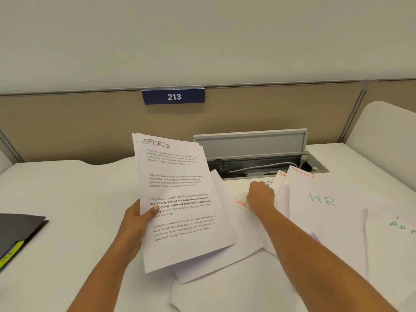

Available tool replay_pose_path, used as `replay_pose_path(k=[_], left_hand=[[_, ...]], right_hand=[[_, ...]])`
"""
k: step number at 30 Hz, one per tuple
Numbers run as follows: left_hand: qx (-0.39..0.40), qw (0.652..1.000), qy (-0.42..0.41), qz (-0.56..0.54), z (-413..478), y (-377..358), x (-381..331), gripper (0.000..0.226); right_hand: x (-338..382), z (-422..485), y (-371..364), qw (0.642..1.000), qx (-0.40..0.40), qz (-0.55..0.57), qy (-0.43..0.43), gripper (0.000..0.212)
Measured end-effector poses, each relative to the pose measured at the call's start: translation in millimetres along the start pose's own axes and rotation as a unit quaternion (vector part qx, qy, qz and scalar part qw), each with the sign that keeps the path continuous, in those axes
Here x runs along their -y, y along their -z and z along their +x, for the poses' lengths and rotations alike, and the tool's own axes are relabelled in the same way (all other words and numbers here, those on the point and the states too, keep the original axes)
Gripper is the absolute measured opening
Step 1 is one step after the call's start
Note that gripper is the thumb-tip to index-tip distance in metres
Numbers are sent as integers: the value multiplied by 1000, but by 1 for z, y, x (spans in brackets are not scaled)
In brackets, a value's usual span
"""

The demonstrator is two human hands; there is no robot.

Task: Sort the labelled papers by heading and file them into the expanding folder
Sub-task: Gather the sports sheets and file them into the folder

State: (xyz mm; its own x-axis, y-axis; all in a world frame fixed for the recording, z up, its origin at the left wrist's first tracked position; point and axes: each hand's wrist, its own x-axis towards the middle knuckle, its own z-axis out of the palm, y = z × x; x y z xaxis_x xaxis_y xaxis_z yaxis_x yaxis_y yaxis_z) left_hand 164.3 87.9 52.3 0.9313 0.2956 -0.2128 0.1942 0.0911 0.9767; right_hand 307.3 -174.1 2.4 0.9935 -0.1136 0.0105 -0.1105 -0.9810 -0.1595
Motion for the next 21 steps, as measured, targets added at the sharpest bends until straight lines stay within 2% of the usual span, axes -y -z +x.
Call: replay_pose_path(k=[5, 8, 11, 17, 21], left_hand=[[-5, 1000, 1, -25, 1, 0, 4, 21], [-6, 999, 2, -35, 1, 2, 7, 22], [-6, 999, 2, -42, 0, 3, 8, 24], [-10, 999, 0, -43, 4, 2, 11, 22], [-18, 999, 2, -46, 6, -1, 14, 18]], right_hand=[[-3, 1, 3, 1000, -11, 25, -10, 36], [-4, 5, 3, 996, -10, 75, -47, 36], [-2, 6, 1, 991, -16, 108, -82, 45], [-7, 12, -5, 991, -34, 85, -100, 33], [-7, 13, -4, 994, -29, 60, -82, 35]])
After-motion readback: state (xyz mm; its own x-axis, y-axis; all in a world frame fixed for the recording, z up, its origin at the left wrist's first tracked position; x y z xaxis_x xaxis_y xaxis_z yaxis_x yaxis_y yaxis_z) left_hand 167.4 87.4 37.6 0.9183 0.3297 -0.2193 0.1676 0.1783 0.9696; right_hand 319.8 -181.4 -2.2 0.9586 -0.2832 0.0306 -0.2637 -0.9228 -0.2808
